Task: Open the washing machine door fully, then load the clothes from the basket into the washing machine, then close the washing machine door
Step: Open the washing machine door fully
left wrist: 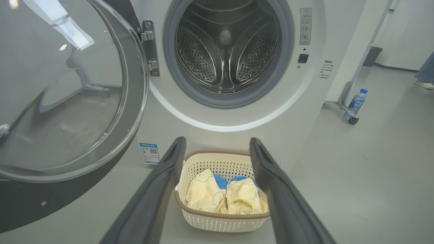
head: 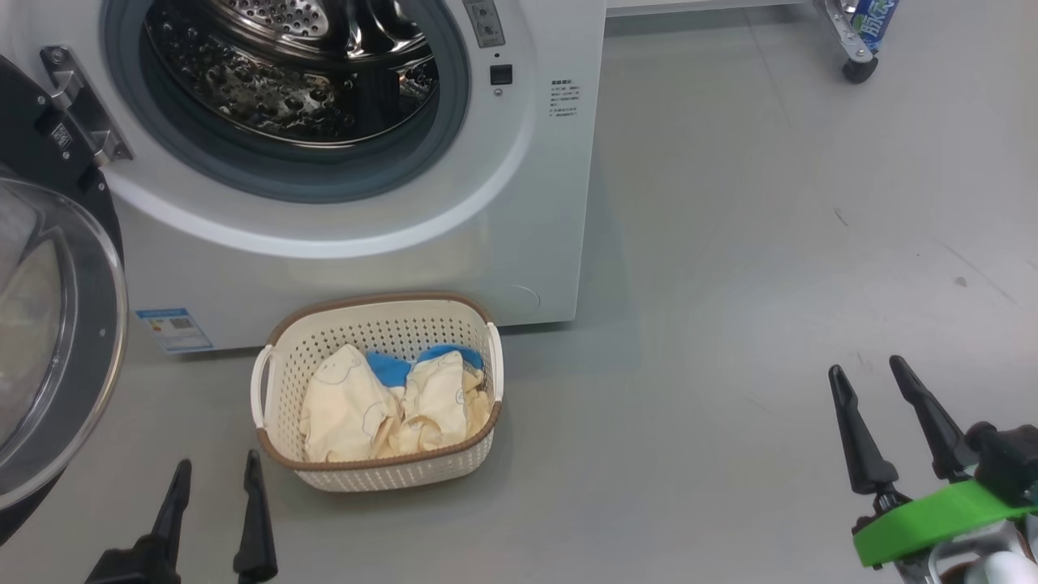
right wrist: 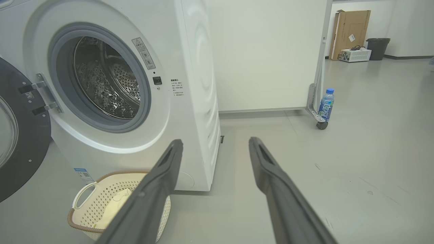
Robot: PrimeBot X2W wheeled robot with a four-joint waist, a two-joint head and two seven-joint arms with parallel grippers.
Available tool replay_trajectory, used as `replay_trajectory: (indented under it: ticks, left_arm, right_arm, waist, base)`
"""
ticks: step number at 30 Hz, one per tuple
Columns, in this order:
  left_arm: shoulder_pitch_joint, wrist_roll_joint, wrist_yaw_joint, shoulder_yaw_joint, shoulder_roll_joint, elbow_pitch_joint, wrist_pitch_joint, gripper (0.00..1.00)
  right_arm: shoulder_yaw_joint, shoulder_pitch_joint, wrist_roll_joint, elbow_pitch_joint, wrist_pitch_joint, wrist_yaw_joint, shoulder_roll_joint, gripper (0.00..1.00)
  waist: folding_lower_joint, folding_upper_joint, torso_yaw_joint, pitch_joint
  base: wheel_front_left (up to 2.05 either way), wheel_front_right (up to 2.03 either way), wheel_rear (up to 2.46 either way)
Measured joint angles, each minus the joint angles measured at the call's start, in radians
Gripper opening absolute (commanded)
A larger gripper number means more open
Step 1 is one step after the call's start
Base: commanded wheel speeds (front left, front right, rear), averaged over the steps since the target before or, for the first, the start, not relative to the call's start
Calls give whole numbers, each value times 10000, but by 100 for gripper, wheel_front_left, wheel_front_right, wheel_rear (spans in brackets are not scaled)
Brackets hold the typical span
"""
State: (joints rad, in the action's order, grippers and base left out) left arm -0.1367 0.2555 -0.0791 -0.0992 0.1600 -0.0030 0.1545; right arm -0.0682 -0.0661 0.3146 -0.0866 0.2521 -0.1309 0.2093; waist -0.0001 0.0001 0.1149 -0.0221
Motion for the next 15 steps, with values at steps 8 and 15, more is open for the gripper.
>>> replay_trajectory:
  ticks: [8,15]
  left_arm:
    - [2,29,-10,-25,-19,190,127,100]
    - [2,29,-25,-25,-2,249,140,100]
  right_arm:
    - [35,-24,-79,8,0,0,-10,100]
    - [35,-24,-79,0,0,0,-10,100]
  waist:
    - [0,0,-51,-60]
    - [0,0,-84,-75]
  base:
    - [0,0,0]
    - [0,0,0]
